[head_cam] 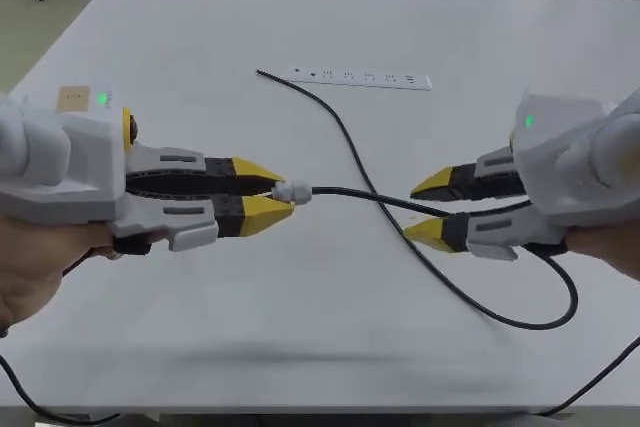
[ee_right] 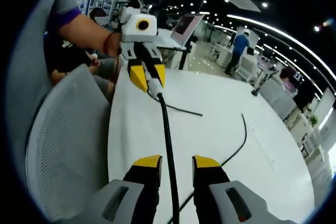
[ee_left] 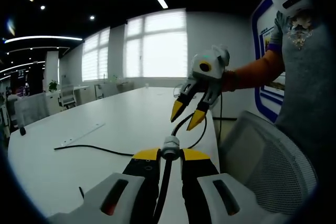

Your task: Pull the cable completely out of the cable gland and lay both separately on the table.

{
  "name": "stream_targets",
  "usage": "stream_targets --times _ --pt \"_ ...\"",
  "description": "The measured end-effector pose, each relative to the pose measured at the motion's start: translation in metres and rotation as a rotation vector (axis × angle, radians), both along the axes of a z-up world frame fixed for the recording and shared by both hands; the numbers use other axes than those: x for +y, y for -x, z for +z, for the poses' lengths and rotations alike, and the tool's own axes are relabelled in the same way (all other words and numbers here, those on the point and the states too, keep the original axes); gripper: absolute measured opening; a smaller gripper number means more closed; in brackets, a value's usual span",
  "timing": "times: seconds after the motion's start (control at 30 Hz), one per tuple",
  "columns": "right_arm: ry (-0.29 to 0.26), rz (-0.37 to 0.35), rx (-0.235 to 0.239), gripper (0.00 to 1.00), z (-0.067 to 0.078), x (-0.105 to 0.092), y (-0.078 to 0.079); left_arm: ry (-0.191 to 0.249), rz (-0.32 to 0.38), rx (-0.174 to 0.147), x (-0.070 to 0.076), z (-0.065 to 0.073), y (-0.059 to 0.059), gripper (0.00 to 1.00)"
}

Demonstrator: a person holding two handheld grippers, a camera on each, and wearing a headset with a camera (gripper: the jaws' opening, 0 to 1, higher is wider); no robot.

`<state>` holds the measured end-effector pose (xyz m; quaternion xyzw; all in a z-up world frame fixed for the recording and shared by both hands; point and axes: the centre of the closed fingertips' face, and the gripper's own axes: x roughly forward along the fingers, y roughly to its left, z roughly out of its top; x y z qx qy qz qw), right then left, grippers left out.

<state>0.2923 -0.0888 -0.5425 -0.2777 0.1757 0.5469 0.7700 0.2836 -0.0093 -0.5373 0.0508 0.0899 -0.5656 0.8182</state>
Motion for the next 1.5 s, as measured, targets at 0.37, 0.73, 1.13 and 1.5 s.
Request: stream_targets --times 0.37,0.73,1.13,1.5 --pt "0.064 0.134 -0.088 0.07 0.017 0.053 0.02 -0.014 -0.023 -0.011 -0.007 0.001 0.003 0.15" --pt "0.106 0.142 -0.029 0.03 0.003 0.055 0.012 -0.017 -0.035 -0.017 -0.011 0.001 0.005 0.15" --pt "0.141 0.193 -0.052 0.0 -0.005 0.058 0.018 -0.035 -0.041 -0.016 -0.011 -0.004 0.007 0.15" --pt "0.177 0.162 -0.059 0.0 -0.013 0.034 0.008 -0.035 -0.018 -0.02 -0.003 -0.003 0.003 0.15"
